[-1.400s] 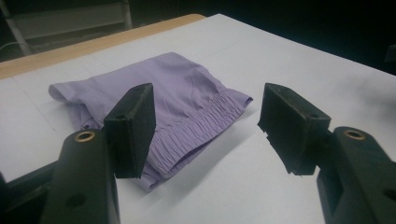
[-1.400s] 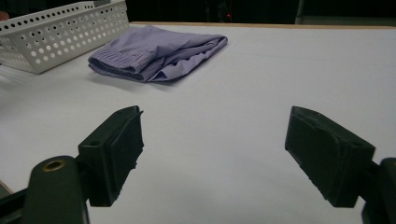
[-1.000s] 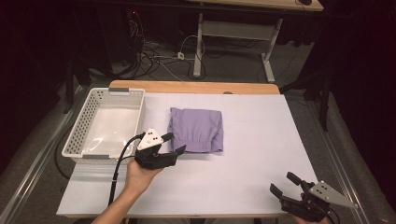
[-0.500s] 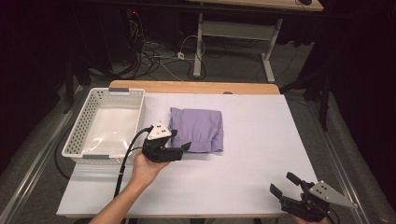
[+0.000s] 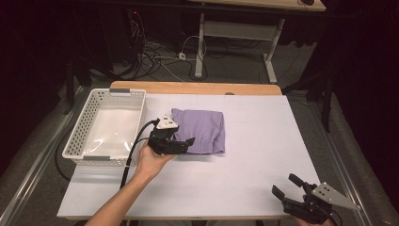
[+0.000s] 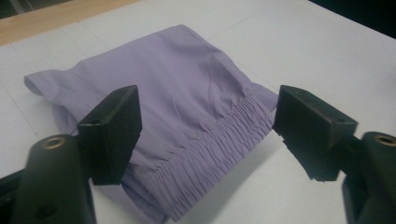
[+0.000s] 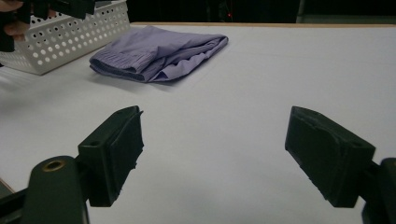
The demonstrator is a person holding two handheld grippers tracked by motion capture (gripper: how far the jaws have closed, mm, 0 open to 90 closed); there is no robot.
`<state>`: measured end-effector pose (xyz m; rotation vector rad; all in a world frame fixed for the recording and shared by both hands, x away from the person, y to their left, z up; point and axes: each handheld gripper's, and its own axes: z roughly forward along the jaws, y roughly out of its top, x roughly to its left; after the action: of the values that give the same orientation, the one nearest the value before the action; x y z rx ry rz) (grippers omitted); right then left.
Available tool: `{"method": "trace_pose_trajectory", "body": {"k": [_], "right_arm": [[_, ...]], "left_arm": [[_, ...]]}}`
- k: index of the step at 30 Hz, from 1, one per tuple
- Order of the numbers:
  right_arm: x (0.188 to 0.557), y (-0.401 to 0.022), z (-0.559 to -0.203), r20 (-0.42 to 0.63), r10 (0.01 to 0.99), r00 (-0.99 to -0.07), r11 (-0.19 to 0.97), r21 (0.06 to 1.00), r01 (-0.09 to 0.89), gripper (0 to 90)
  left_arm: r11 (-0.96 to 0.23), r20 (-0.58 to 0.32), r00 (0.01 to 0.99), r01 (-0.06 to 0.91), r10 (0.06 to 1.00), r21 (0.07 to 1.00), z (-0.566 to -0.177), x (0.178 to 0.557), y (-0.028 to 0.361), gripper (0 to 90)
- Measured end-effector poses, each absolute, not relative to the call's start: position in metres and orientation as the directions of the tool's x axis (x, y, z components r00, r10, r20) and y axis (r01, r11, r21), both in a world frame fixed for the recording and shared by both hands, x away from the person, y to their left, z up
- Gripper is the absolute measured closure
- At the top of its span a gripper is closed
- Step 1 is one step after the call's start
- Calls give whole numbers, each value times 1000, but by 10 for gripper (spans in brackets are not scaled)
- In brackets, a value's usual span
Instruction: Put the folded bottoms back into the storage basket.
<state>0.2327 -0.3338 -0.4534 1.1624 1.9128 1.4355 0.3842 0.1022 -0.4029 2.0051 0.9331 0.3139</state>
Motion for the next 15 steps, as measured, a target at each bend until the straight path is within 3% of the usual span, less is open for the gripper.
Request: {"method": "trace_pose_trajectory", "body": {"k": [15], "right_arm": [[233,-334,-453,109,843,-526,93,934,344,200]], "left_arm": [[-328,-152,616,594,773,735,-402,423,99,197]]}}
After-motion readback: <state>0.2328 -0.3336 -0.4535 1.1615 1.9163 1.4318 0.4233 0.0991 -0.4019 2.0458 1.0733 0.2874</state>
